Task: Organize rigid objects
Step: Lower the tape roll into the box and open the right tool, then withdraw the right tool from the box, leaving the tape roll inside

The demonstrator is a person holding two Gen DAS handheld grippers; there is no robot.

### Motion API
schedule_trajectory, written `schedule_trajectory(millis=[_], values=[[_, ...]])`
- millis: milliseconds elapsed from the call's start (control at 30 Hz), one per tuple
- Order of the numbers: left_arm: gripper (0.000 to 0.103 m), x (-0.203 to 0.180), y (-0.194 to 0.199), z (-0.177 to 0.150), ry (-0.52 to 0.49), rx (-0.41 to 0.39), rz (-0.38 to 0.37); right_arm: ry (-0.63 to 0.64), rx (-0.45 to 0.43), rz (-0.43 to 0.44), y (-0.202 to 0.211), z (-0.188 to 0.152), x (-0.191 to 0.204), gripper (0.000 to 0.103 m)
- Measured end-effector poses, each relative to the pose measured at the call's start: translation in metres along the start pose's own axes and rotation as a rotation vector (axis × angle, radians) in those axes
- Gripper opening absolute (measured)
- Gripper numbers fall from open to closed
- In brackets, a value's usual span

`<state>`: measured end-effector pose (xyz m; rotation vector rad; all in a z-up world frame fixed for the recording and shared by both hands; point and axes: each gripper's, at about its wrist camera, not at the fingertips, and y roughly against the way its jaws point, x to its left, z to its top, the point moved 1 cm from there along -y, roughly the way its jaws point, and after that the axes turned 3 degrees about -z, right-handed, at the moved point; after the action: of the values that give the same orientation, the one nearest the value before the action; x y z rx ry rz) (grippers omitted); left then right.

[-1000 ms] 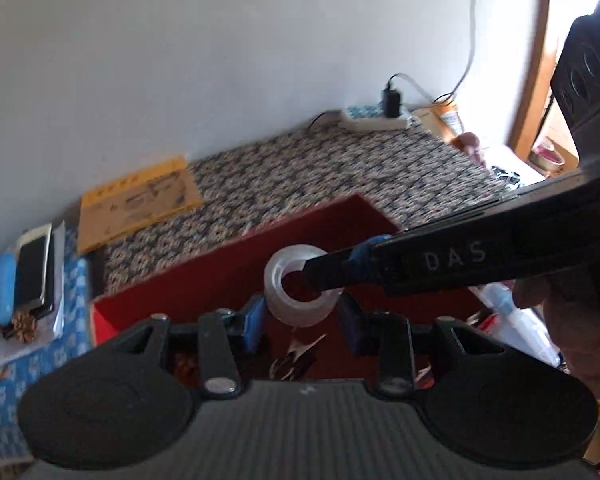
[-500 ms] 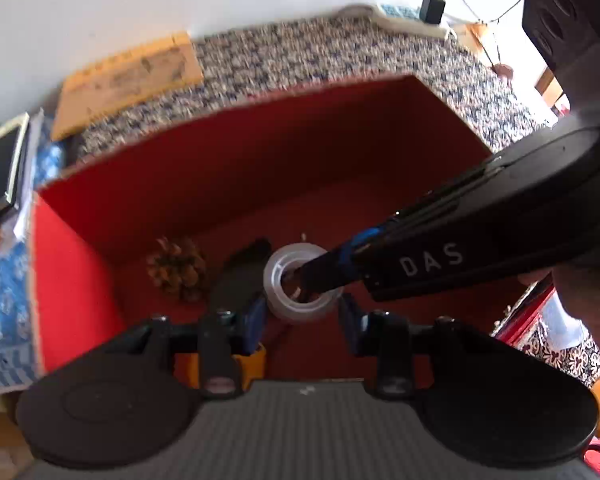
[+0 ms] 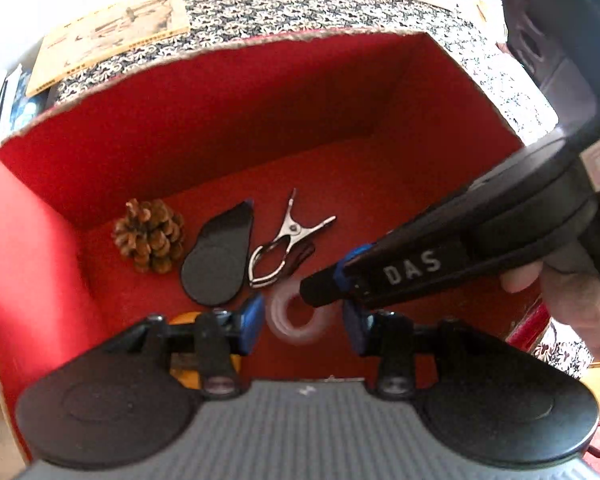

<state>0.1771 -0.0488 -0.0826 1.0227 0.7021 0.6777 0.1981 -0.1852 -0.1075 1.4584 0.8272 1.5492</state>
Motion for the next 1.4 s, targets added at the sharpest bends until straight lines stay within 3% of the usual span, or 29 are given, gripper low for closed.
schedule_trajectory(millis=[133,400,1067,1400], values=[[0.051,-0.001,0.001,0.001,-0.013,-0.01,0.009,-0.009,-0.012,0.003,0.001,0.0,-0.002,0.0],[0.054,-0.002,0.005,0.0,-0.017,-0.022,0.022,-0.002,-0.065,-0.009,0.005,-0.002,-0.001,0.0],[0.059,-0.012,0.01,-0.003,-0.018,-0.06,0.133,0.081,-0.273,-0.282,0.013,-0.016,0.023,0.001],[0.06,-0.007,0.022,-0.01,0.015,-0.098,0.219,0.008,-0.328,-0.299,0.031,-0.034,0.018,0.003]])
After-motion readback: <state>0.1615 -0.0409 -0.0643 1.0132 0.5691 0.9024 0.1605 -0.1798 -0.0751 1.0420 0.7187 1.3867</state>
